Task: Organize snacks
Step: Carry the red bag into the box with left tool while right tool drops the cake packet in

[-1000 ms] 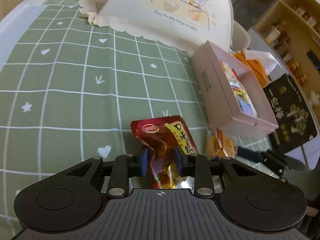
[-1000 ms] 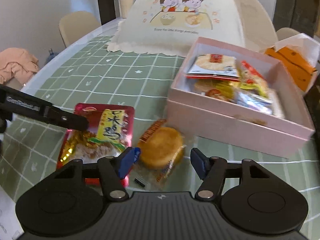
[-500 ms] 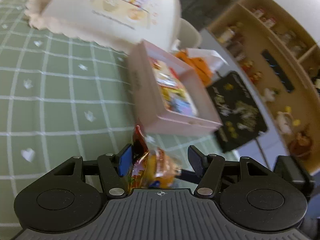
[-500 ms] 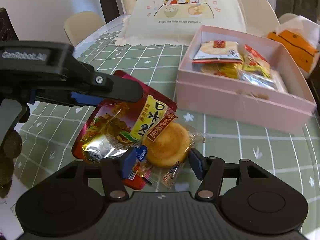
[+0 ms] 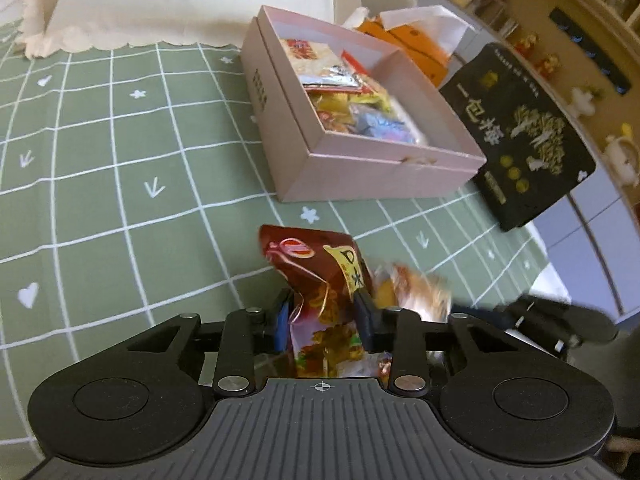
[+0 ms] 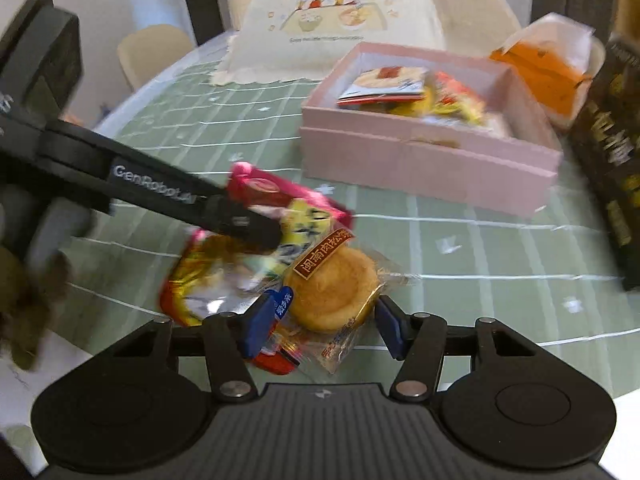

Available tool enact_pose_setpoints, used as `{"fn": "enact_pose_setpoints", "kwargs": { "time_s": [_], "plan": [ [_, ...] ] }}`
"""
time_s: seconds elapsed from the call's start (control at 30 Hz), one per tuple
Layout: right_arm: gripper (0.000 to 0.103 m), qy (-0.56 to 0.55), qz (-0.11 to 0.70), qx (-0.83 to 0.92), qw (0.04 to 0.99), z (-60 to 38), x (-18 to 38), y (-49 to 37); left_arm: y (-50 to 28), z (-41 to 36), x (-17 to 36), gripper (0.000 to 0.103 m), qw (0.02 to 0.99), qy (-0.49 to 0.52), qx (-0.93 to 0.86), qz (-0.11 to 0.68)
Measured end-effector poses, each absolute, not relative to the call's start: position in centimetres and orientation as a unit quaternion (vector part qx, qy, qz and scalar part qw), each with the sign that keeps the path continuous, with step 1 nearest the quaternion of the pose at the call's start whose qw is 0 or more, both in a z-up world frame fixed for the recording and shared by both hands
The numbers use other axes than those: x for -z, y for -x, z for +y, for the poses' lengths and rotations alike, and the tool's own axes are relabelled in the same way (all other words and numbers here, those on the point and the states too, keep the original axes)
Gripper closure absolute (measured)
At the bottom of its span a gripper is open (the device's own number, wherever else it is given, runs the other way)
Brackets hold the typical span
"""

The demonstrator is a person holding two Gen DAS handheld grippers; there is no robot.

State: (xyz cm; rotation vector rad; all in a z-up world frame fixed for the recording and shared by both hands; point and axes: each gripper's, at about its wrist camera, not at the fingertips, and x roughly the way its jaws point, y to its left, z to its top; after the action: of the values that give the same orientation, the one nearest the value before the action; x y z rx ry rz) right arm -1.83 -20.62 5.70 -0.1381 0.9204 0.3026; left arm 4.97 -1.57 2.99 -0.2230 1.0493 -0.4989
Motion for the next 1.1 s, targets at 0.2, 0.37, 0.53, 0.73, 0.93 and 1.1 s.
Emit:
{"fn": "enact_pose_setpoints", "kwargs": {
  "time_s": [0.2, 0.37, 0.53, 0.73, 0.93, 1.1],
  "plan": [
    [0.047, 0.048, 0.452, -0.115, 0.883, -23.5, -5.3, 1.4, -5.3, -2.1, -2.1, 0.063, 0.818, 0.162, 0.247, 0.493],
    [0.046, 0.007, 0.452, -0.130, 0.882, -24.1, -4.9, 1.5, -5.4, -4.3, -1.6, 0.061, 0.812, 0.175, 0.272, 0.486],
    [0.046, 0.009, 0.451, -0.143, 0.881, -24.6, -5.1, 1.8, -4.3, -6.5, -4.0, 0.076, 0.834, 0.105, 0.260, 0.475],
    [0.046, 0.004, 0.447, -0.152, 0.882, -25.4, -5.1, 2.2, -3.9, -8.1, -5.3, 0.077, 0.831, 0.080, 0.263, 0.483],
    [0.046, 0.031, 0.435, -0.155, 0.886, -24.8, -5.0, 3.1, -5.0, -9.6, -3.2, 0.078, 0.803, 0.060, 0.242, 0.541],
    [0.047, 0.030, 0.444, -0.144, 0.884, -25.3, -5.5, 3.6, -4.6, -7.4, -3.1, 0.081, 0.803, 0.141, 0.247, 0.523]
  ]
}}
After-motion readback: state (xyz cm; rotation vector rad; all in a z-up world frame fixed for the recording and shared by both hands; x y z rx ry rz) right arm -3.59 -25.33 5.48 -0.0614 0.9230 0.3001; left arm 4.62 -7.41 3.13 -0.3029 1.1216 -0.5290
